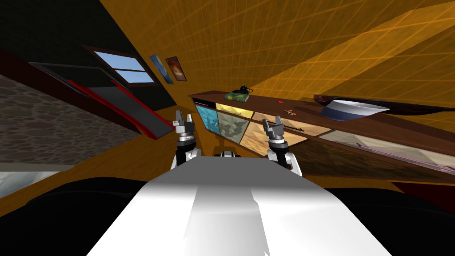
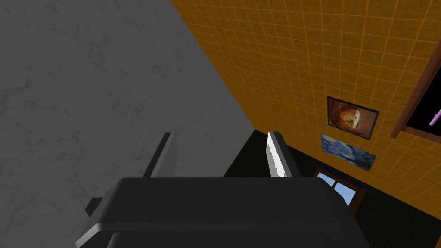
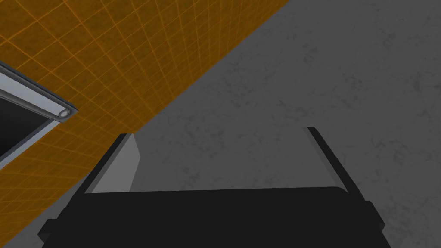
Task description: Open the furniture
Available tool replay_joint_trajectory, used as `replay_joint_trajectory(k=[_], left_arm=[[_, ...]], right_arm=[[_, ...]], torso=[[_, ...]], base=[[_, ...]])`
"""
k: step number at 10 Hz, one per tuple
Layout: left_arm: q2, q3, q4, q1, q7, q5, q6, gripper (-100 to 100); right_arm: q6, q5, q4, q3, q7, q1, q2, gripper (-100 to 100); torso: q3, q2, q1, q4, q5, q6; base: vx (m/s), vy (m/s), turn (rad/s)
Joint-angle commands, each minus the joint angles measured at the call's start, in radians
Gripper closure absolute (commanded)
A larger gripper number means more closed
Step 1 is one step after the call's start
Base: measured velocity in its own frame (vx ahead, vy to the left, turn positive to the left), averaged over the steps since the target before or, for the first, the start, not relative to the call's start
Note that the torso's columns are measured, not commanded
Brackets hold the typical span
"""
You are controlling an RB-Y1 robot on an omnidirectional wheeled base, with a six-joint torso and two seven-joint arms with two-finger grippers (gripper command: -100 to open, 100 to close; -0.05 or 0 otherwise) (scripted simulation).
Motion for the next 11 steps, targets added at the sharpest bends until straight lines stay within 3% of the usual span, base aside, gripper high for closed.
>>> replay_joint_trajectory(k=[1, 4, 6, 9, 11], left_arm=[[0.000, 0.000, 0.000, 0.000, 0.000, 0.000, 0.000, 0], [0.000, 0.000, 0.000, 0.000, 0.000, 0.000, 0.000, 0], [0.000, 0.000, 0.000, 0.000, 0.000, 0.000, 0.000, 0], [0.000, 0.000, 0.000, 0.000, 0.000, 0.000, 0.000, 0], [0.000, 0.000, 0.000, 0.000, 0.000, 0.000, 0.000, 0]], right_arm=[[-0.035, 0.058, 0.010, -0.034, 0.071, -0.009, 0.003, -100], [-0.056, 0.097, 0.018, -0.058, 0.121, -0.014, 0.006, -100], [-0.097, 0.167, 0.036, -0.107, 0.187, -0.021, 0.013, -100], [-0.117, 0.217, 0.046, -0.132, 0.247, -0.024, 0.017, -100], [-0.156, 0.287, 0.069, -0.182, 0.311, -0.028, 0.025, -100]], torso=[[0.000, 0.000, 0.000, 0.000, 0.000, 0.000], [0.000, 0.001, 0.000, 0.000, 0.000, 0.000], [0.000, 0.001, 0.000, 0.000, 0.000, 0.000], [0.000, 0.000, -0.001, 0.000, 0.000, 0.000], [0.001, 0.001, 0.000, 0.000, 0.000, 0.000]], base=[[0.072, 0.066, 0.011], [0.058, 0.056, 0.006], [0.078, 0.082, 0.010], [0.077, 0.065, 0.003], [0.084, 0.078, 0.005]])
